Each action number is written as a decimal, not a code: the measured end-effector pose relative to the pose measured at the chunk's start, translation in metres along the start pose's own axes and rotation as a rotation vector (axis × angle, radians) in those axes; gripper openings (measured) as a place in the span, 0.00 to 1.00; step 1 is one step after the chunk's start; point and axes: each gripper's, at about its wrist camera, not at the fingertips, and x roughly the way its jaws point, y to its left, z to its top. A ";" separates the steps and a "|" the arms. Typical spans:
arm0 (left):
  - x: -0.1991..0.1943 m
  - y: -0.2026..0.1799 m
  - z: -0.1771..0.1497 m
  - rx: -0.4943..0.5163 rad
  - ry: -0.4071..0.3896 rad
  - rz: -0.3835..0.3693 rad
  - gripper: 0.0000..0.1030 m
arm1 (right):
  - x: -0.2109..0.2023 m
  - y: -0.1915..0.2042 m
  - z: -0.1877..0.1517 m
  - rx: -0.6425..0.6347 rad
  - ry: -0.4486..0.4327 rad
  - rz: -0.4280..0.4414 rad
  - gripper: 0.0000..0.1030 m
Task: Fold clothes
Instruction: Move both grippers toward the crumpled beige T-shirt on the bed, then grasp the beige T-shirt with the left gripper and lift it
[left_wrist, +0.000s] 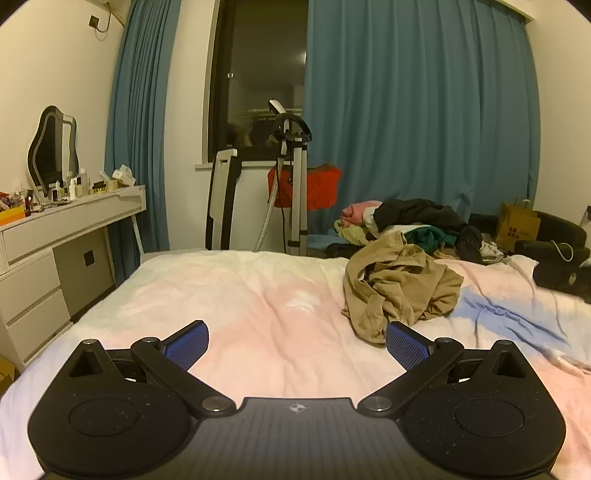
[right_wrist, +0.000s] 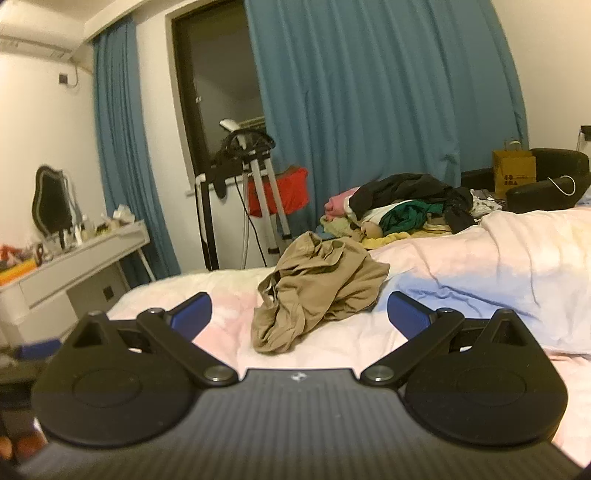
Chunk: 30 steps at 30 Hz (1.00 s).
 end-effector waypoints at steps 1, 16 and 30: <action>0.000 0.000 -0.001 -0.008 0.008 -0.006 1.00 | 0.000 -0.003 0.001 0.017 -0.003 0.002 1.00; 0.132 -0.063 0.033 -0.024 0.178 -0.178 0.82 | 0.005 -0.071 -0.001 0.265 0.004 -0.133 1.00; 0.276 -0.061 0.002 -0.185 0.149 -0.233 0.10 | 0.123 -0.094 -0.030 0.263 0.075 -0.187 1.00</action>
